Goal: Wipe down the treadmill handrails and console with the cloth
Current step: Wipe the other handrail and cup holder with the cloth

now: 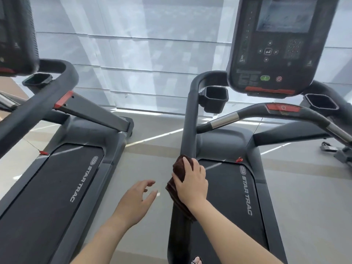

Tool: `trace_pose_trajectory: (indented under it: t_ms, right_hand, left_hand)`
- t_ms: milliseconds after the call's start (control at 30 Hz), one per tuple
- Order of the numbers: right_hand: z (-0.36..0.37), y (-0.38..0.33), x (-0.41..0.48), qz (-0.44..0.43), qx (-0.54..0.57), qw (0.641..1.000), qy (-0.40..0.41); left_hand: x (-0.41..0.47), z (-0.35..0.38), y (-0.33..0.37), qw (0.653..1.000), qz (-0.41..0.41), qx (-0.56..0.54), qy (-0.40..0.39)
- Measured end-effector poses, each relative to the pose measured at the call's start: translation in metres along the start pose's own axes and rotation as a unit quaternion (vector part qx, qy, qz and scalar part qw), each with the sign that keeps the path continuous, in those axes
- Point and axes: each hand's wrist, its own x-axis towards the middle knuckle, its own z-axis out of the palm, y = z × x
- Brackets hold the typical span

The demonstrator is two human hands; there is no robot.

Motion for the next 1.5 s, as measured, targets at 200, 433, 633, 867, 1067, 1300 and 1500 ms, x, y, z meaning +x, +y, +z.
trace_pose_trajectory:
  t_ms: [200,433,633,867,1067,1300,1500]
  right_hand:
    - [0.002,0.006,0.028,0.008,0.038,0.999,0.011]
    - [0.003,0.009,0.044,0.005,0.077,0.996,0.050]
    - [0.002,0.010,0.046,-0.003,0.087,0.994,0.068]
    - [0.010,0.015,-0.025,0.062,0.156,0.976,0.139]
    - [0.029,-0.014,-0.115,0.143,0.014,0.967,0.209]
    - [0.080,-0.035,-0.162,0.216,-0.032,0.892,0.395]
    - [0.074,-0.054,-0.130,0.241,-0.164,0.884,0.366]
  left_hand:
    - [0.060,-0.006,0.026,1.000,0.027,0.004,0.006]
    - [0.129,-0.006,0.032,0.996,0.094,0.007,0.006]
    - [0.179,0.004,0.026,0.973,0.228,-0.031,-0.012]
    - [0.192,0.030,0.006,0.891,0.446,-0.055,-0.063]
    - [0.156,0.042,0.030,0.801,0.580,0.044,-0.143]
    - [0.140,0.071,0.027,0.783,0.611,0.100,-0.066]
    - [0.143,0.077,0.031,0.779,0.615,0.109,-0.060]
